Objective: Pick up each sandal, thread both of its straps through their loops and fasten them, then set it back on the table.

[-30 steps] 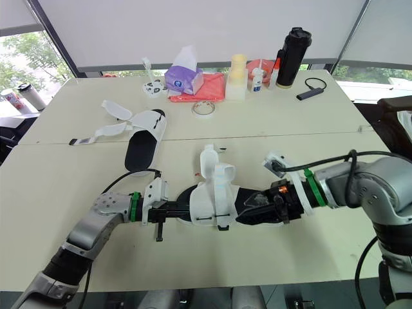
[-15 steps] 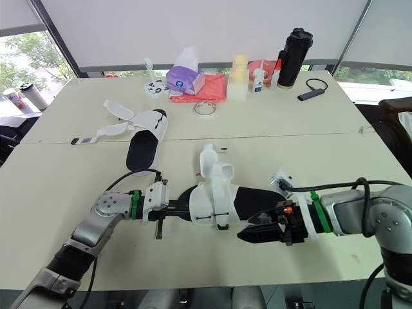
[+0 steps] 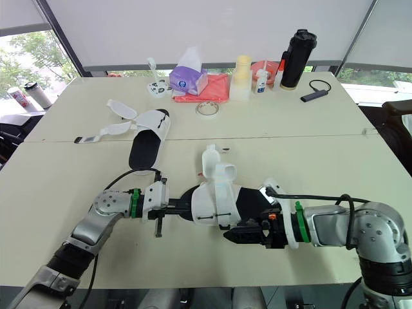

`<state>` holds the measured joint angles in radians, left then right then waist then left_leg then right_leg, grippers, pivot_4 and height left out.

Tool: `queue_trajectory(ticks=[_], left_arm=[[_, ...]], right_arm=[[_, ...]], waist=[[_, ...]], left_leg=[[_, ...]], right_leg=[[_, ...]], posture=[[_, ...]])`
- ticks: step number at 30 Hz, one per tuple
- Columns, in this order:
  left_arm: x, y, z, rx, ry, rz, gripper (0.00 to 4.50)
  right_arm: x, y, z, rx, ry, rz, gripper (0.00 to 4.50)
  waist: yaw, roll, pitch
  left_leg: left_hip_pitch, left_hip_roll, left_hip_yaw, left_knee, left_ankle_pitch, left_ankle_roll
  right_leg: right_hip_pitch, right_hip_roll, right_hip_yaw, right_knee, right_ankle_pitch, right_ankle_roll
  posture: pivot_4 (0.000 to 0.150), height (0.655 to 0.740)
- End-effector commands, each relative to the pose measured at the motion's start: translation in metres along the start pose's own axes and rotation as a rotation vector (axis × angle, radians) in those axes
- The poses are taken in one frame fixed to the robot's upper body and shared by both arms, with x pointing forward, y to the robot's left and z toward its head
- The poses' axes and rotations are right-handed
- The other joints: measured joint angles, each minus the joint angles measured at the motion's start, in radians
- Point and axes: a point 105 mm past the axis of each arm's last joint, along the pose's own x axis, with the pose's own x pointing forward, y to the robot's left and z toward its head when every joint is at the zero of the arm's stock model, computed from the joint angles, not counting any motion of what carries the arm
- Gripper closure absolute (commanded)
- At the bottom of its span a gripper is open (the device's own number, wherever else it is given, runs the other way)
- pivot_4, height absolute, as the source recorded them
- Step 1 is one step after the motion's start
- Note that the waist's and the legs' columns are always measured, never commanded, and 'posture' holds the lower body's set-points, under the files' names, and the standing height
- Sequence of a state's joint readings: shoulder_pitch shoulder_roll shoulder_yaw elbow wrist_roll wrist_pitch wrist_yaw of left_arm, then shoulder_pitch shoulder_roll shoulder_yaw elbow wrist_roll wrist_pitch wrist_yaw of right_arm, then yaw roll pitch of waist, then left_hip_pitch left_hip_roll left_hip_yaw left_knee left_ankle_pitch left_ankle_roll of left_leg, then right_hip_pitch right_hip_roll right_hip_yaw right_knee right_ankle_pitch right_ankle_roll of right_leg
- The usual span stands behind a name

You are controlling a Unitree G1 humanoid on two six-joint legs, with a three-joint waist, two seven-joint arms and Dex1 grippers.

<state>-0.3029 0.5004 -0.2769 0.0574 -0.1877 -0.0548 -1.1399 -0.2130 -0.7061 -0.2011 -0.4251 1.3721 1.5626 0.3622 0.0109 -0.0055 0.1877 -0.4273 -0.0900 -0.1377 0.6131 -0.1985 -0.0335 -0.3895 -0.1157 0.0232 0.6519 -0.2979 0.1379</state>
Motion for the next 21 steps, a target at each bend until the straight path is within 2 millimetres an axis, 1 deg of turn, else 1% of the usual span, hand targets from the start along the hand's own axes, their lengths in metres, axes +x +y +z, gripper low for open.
queue_trajectory(ticks=[1,3,7,21], left_arm=[[0.001,-0.004,-0.01,-0.033,0.045,-0.011,4.5],[0.001,-0.003,-0.01,-0.033,0.045,-0.011,4.5],[0.001,-0.004,-0.009,-0.035,0.043,-0.01,4.5],[0.002,-0.005,-0.007,-0.045,0.034,-0.009,4.5]], right_arm=[[0.004,-0.001,0.006,0.001,-0.036,0.002,0.65],[0.006,-0.001,0.008,0.004,-0.039,0.003,0.65],[0.009,0.005,0.013,-0.007,-0.058,0.038,0.65],[0.019,0.016,0.026,-0.012,-0.091,0.088,0.65]], waist=[[0.0,0.0,0.0],[0.0,0.0,0.0],[-0.001,0.0,0.0],[-0.001,0.0,0.0]], left_leg=[[0.0,0.0,0.0,0.0,0.0,0.0],[0.0,0.0,0.0,0.0,0.001,0.001],[0.0,0.0,0.0,0.0,0.001,0.002],[0.0,0.0,0.0,0.0,0.001,0.002]], right_leg=[[0.0,0.0,0.0,0.0,0.0,0.0],[0.0,0.0,0.0,0.0,0.0,-0.001],[0.0,0.0,0.0,0.0,0.0,-0.001],[0.0,0.0,0.0,0.0,0.0,-0.003]], posture=[[0.15,0.74],[0.15,0.74],[0.15,0.74],[0.15,0.74]])
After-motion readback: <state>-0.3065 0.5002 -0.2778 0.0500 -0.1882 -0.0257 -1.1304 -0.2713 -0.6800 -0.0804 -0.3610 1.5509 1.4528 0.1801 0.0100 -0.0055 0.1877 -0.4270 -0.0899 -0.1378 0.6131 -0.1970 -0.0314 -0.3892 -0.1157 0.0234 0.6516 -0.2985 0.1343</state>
